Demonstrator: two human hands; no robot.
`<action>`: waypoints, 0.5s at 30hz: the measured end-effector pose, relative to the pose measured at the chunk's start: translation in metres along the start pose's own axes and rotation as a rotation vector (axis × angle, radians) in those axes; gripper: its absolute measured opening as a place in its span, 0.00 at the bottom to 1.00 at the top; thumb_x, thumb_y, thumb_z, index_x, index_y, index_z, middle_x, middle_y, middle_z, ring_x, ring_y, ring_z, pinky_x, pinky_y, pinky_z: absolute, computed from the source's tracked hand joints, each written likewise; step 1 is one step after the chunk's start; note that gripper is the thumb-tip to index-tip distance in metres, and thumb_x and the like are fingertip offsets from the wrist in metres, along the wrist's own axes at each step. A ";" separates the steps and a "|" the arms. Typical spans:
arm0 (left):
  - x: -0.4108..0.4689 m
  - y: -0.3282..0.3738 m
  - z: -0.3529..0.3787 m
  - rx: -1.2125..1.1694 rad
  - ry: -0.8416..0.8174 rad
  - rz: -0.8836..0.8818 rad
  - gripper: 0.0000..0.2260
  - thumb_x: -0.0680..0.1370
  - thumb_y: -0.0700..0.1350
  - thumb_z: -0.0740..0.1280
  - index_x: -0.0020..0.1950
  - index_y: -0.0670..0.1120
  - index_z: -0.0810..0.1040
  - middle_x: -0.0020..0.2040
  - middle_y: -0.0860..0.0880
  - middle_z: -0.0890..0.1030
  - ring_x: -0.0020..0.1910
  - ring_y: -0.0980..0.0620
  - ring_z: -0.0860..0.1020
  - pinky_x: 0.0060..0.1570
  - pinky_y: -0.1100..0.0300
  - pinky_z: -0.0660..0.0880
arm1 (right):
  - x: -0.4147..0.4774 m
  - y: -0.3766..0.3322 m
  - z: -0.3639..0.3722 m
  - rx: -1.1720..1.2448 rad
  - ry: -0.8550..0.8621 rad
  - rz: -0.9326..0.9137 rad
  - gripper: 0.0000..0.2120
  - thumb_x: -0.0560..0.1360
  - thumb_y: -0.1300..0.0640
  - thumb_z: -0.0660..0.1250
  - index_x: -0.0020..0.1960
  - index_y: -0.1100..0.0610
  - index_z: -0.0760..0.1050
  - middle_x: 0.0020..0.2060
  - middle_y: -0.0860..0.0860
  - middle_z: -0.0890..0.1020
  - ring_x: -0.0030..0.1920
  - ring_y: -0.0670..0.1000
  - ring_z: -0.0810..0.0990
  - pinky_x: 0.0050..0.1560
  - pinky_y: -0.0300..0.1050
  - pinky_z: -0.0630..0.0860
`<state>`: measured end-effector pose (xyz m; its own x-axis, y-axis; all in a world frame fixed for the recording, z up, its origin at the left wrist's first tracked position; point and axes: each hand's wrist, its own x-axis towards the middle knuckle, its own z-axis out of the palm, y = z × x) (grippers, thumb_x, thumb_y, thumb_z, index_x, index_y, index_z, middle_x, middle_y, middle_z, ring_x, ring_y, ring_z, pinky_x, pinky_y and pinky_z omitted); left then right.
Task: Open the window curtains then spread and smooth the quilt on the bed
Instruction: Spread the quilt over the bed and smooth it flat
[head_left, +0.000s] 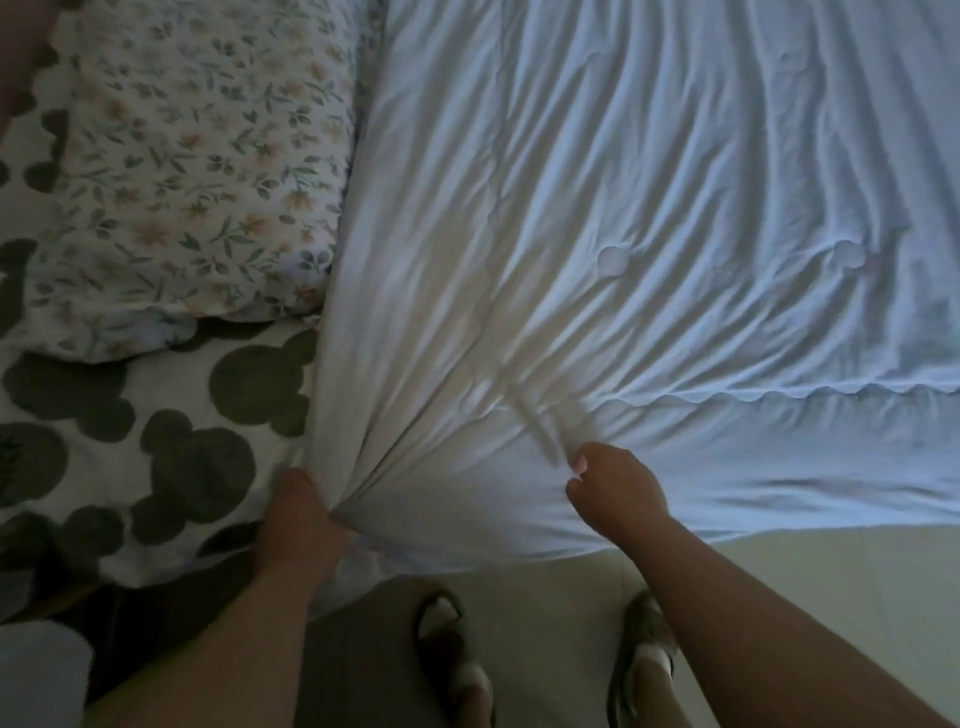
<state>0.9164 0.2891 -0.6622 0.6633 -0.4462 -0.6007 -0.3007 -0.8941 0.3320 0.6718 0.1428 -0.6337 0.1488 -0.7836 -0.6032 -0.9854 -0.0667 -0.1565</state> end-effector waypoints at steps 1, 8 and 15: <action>0.003 -0.001 -0.001 0.008 0.001 -0.031 0.21 0.76 0.35 0.64 0.68 0.36 0.64 0.65 0.35 0.71 0.63 0.35 0.71 0.62 0.44 0.68 | 0.000 0.007 0.001 -0.008 0.002 0.021 0.11 0.75 0.58 0.61 0.57 0.53 0.74 0.55 0.51 0.77 0.54 0.53 0.77 0.48 0.42 0.70; -0.001 0.011 0.017 0.124 -0.036 -0.192 0.32 0.73 0.41 0.69 0.71 0.41 0.55 0.66 0.34 0.68 0.64 0.33 0.70 0.64 0.39 0.67 | -0.009 0.041 0.021 -0.133 0.003 0.006 0.37 0.68 0.51 0.71 0.72 0.47 0.56 0.66 0.53 0.63 0.64 0.55 0.69 0.63 0.50 0.70; 0.003 0.008 0.019 0.302 -0.023 -0.244 0.36 0.72 0.46 0.71 0.72 0.38 0.54 0.69 0.35 0.66 0.66 0.34 0.68 0.65 0.38 0.65 | 0.002 0.041 0.012 -0.034 -0.085 -0.041 0.24 0.74 0.63 0.62 0.66 0.47 0.63 0.59 0.53 0.71 0.54 0.55 0.77 0.52 0.48 0.74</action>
<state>0.9029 0.2802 -0.6750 0.7257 -0.2166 -0.6530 -0.3264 -0.9439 -0.0496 0.6323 0.1463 -0.6510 0.1936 -0.7249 -0.6611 -0.9805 -0.1196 -0.1560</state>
